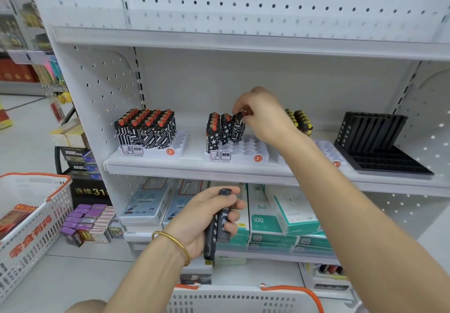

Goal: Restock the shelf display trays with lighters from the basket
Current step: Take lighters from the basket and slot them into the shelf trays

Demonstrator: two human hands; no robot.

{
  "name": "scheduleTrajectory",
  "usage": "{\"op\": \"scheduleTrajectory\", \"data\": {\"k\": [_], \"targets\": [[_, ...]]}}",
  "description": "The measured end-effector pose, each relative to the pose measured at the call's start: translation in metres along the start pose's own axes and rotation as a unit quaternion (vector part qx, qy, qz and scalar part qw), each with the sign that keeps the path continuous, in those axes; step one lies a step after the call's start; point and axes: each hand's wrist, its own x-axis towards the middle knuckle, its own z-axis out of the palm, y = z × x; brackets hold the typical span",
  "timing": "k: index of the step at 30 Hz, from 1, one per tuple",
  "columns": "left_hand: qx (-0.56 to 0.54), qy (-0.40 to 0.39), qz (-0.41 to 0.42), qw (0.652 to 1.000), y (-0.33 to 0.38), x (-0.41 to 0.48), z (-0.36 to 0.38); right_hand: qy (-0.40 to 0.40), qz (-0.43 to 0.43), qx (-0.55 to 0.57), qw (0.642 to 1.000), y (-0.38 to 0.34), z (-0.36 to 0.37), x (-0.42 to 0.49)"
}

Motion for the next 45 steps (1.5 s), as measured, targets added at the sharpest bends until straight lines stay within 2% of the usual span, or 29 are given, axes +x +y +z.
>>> {"op": "scheduleTrajectory", "data": {"k": [4,8,15,20,25,27,29,32,36,38,40,42,43,45], "targets": [[-0.019,-0.006,-0.006,1.0,0.001,-0.001,0.001,-0.001,0.002,0.006,1.0,-0.001,-0.001,0.002],[-0.036,-0.012,-0.01,0.999,0.001,-0.001,0.004,-0.045,0.011,0.032,0.998,-0.001,-0.01,0.003],[-0.05,-0.003,0.0,0.999,0.001,-0.003,0.01,-0.112,0.033,-0.016,0.993,-0.006,-0.014,0.016],[-0.081,0.003,0.006,0.997,0.003,-0.007,0.014,-0.023,0.011,-0.065,0.998,-0.004,0.009,0.008],[-0.097,0.01,0.025,0.995,0.002,-0.013,0.025,0.022,0.004,-0.065,0.998,-0.003,0.008,-0.006],[-0.099,0.008,0.038,0.994,0.0,-0.016,0.029,0.082,-0.004,-0.033,0.996,-0.008,-0.008,-0.029],[-0.095,0.008,0.062,0.994,-0.003,-0.016,0.033,0.091,0.006,0.076,0.993,-0.011,-0.024,-0.072],[-0.072,0.011,0.107,0.992,-0.016,-0.014,0.043,0.005,0.087,0.279,0.956,-0.008,-0.03,-0.145],[-0.054,0.003,0.133,0.99,-0.046,-0.009,0.065,0.038,0.209,0.336,0.918,0.019,-0.023,-0.202],[-0.066,-0.003,0.148,0.987,-0.058,-0.006,0.078,0.015,0.261,0.372,0.891,0.026,-0.024,-0.218],[-0.072,-0.004,0.159,0.985,-0.067,-0.001,0.092,-0.063,0.293,0.474,0.828,0.027,-0.022,-0.231],[-0.049,0.01,0.175,0.983,-0.076,0.005,0.105,-0.09,0.298,0.576,0.756,0.029,-0.019,-0.237],[-0.031,0.019,0.187,0.982,-0.082,0.008,0.11,-0.074,0.293,0.598,0.742,0.032,-0.018,-0.238],[0.011,0.03,0.203,0.979,-0.092,0.014,0.116,-0.027,0.291,0.581,0.759,0.043,-0.017,-0.238]]}}
